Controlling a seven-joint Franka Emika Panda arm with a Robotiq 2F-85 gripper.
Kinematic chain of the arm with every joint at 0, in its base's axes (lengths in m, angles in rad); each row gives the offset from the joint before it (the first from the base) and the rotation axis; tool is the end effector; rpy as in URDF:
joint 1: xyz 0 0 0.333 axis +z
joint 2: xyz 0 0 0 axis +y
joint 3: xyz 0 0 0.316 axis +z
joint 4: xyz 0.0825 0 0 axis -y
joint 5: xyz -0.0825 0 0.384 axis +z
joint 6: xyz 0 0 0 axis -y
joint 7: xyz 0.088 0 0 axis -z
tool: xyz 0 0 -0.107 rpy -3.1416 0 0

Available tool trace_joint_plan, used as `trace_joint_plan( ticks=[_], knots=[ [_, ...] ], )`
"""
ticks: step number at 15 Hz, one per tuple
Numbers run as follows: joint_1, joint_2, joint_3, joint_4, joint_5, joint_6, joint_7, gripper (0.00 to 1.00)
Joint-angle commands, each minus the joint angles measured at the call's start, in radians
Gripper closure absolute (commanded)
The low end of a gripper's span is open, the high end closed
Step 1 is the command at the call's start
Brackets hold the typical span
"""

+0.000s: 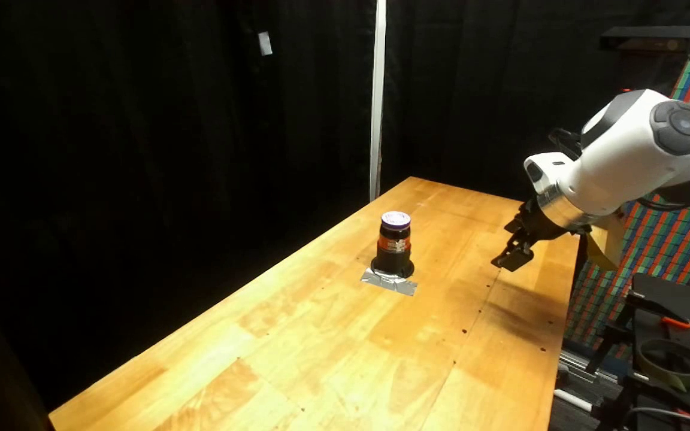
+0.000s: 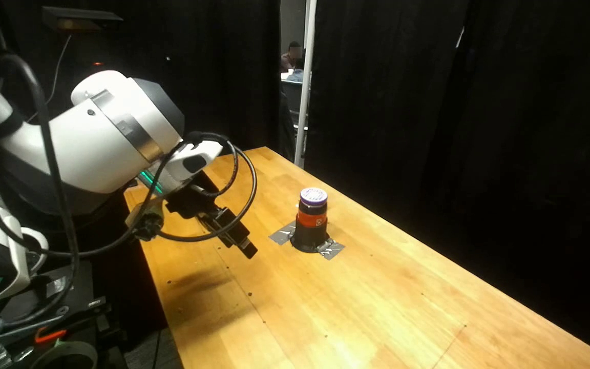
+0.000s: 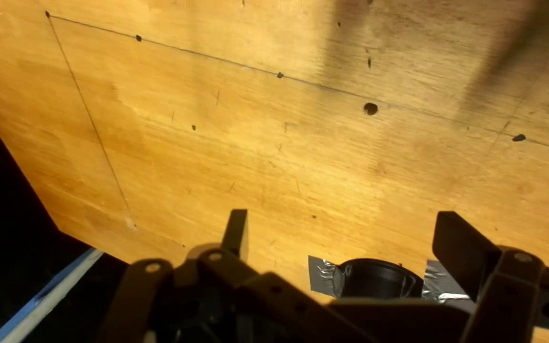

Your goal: Put the rubber band around the base of the cup

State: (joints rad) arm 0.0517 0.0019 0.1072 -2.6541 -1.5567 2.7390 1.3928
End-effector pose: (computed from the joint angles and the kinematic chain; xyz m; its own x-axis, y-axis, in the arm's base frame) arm 0.3866 0.1015 0.2305 0.8698 0.2902 0.3991 0.1094 -0.9021 0.4175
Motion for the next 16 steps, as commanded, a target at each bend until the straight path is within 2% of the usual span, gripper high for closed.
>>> trace_joint_plan(
  ticks=[1, 5, 9, 13, 16],
  knots=[
    [0.025, -0.087, 0.000, -0.018, 0.273, -0.013, -0.265, 0.00],
    [0.059, -0.172, 0.010, 0.002, 0.615, -0.075, -0.565, 0.00],
    [0.103, -0.298, 0.036, 0.070, 0.946, -0.244, -0.842, 0.00],
    [0.094, -0.418, 0.079, 0.200, 1.126, -0.465, -1.021, 0.00],
    [0.080, -0.476, 0.085, 0.300, 1.176, -0.604, -1.101, 0.00]
  ],
)
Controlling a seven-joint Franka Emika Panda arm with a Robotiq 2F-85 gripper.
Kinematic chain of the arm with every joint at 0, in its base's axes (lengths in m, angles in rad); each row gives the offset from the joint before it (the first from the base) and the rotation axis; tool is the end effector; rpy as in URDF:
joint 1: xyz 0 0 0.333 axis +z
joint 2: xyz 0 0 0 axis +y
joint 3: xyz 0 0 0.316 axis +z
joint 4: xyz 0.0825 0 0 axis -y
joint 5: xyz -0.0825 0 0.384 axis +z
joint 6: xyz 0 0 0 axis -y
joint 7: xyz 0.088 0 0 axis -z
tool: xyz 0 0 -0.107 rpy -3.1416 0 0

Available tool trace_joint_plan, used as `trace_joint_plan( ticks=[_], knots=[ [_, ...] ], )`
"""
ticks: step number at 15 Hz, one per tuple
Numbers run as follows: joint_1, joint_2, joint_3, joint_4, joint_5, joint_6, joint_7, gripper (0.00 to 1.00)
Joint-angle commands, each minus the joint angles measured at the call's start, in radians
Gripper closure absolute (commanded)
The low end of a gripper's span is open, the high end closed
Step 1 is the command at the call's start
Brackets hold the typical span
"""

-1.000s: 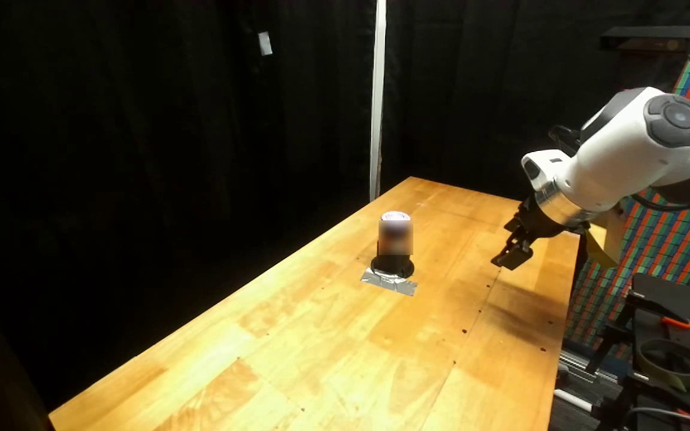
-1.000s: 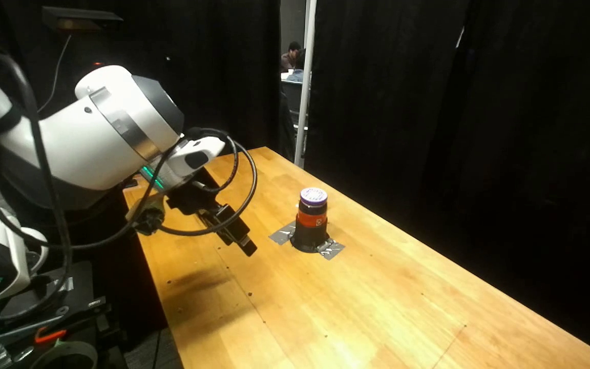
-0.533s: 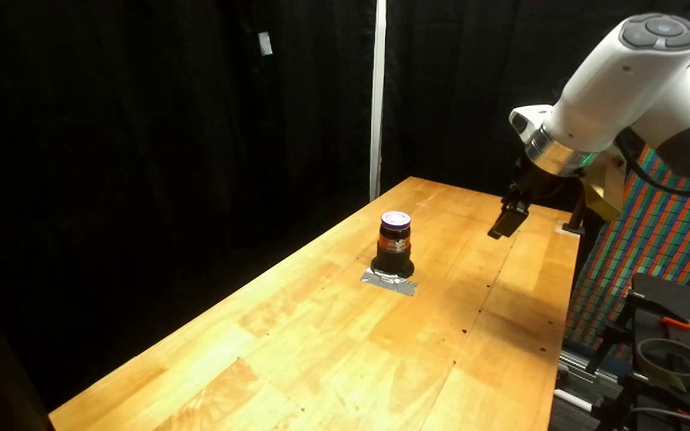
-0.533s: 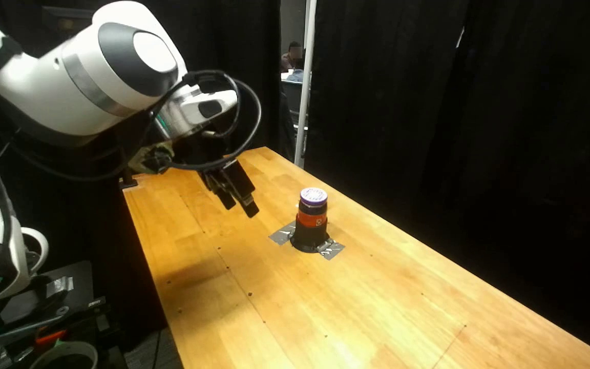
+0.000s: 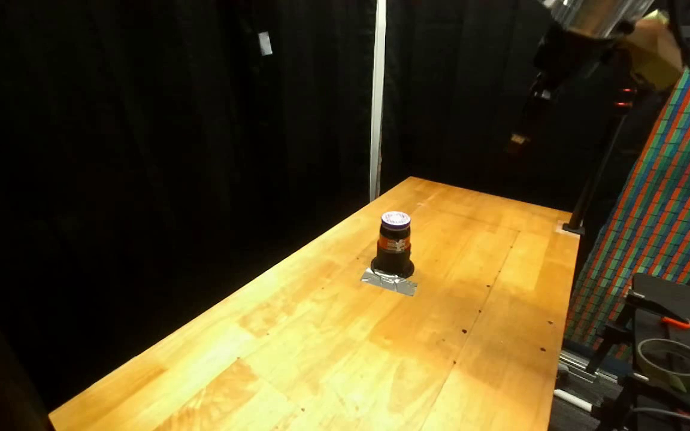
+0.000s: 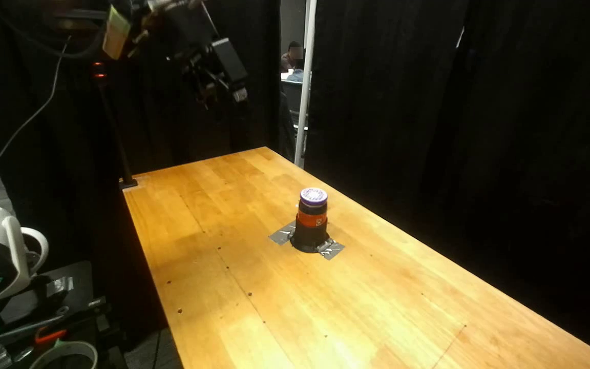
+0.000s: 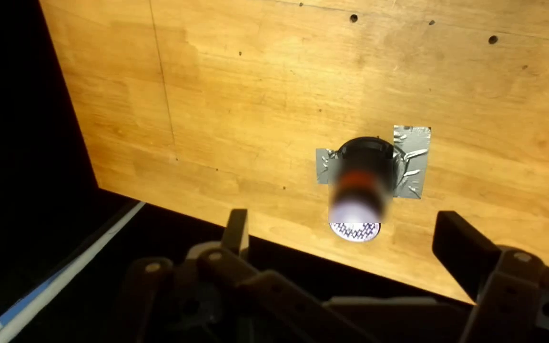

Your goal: Put the rubber band around the base of the cup

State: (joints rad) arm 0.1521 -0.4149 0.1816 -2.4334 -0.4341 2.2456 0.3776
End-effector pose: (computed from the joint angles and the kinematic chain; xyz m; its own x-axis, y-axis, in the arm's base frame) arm 0.4201 0.1371 0.4793 0.9249 0.2329 0.3005 0.1171 -0.9266 0.3575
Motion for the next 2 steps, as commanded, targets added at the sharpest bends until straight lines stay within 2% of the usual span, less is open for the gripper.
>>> trace_joint_plan(
  ticks=[1, 2],
  knots=[
    [-0.031, -0.028, 0.028, 0.032, 0.033, -0.045, -0.038, 0.00],
    [-0.033, -0.044, 0.028, 0.048, 0.040, -0.064, -0.048, 0.00]
  ],
)
